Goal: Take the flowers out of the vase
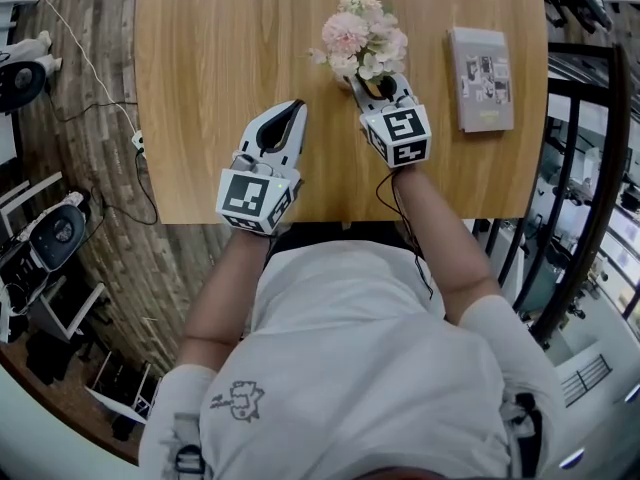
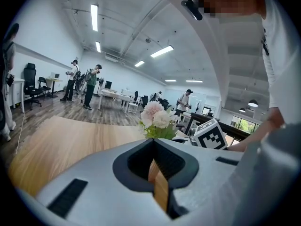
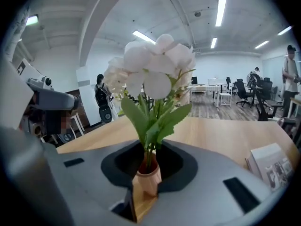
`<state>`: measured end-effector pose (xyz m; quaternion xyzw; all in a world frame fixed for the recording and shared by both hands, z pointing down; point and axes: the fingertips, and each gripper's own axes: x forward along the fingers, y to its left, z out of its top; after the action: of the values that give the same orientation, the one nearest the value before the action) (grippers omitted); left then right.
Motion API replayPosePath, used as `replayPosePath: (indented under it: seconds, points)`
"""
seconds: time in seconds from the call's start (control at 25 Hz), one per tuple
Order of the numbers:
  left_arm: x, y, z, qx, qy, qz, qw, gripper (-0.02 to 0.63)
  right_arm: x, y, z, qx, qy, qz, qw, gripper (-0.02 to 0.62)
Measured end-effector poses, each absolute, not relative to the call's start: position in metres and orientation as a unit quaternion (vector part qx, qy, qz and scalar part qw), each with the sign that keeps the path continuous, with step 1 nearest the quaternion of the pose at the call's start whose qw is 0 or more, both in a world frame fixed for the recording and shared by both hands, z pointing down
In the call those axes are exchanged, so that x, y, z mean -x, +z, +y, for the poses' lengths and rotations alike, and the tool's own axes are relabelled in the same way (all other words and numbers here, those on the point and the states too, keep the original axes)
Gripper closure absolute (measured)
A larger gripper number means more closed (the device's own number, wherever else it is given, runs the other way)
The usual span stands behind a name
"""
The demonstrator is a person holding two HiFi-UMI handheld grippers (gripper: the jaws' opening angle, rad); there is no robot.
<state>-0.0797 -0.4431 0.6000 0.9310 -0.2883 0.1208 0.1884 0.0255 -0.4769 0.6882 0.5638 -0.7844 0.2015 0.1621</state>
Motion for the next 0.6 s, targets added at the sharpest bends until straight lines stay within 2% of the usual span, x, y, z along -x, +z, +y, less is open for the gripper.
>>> replayPosePath:
  seconds: [0.6]
  points:
    - [0.079,0.55,-0.424,-0.922,0.074,-0.339,0.17,0.601,-0.024,0.596,-0.471,-0.533,0.156,-0.824,0.112,0.535]
